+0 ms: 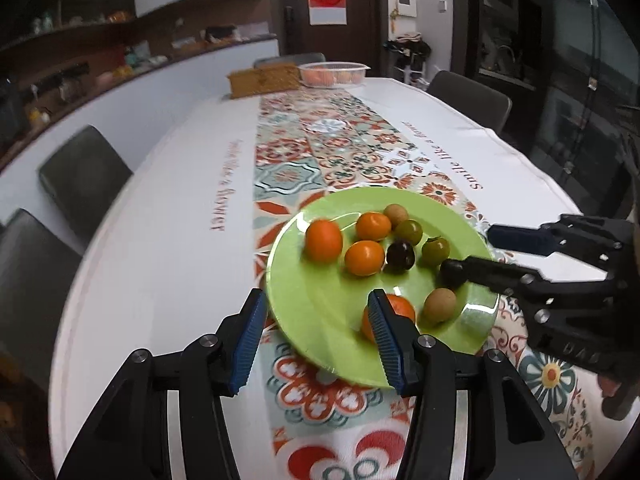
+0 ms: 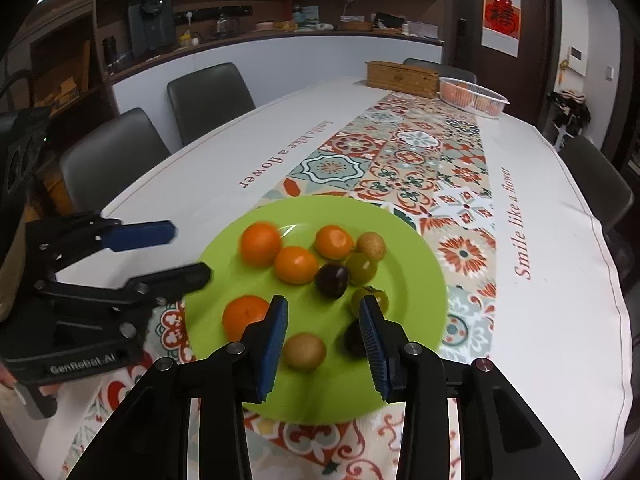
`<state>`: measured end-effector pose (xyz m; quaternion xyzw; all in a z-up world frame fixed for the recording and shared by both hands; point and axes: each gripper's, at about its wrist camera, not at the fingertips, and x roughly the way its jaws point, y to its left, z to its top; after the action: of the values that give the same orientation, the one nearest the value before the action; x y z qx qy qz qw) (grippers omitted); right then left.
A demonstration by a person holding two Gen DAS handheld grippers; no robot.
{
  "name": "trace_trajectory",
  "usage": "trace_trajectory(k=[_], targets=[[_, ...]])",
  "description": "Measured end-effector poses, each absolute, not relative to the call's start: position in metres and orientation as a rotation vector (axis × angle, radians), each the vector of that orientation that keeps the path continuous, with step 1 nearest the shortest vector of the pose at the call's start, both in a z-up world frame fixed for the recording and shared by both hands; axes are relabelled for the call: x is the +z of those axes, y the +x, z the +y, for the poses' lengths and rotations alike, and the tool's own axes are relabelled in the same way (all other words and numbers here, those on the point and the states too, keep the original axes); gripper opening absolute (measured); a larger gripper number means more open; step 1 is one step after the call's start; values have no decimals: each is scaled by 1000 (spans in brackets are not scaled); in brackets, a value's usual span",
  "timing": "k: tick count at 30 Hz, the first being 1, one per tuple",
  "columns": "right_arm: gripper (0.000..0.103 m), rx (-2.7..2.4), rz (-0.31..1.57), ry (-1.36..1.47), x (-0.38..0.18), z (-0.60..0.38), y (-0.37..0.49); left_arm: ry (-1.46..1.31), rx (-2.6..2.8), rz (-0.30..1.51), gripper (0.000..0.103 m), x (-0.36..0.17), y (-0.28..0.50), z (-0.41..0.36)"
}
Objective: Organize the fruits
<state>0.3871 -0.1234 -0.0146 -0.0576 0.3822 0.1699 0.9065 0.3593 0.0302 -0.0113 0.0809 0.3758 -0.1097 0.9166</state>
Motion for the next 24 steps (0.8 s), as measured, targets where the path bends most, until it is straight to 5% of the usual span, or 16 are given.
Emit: trace_trajectory(k=[16,24], targets=[[80,199,614,-80,39,-158,278,151,-80,638,93,35,257,18],[86,178,571,-77,54,-169,225,118,-51,575,103,48,200,16]])
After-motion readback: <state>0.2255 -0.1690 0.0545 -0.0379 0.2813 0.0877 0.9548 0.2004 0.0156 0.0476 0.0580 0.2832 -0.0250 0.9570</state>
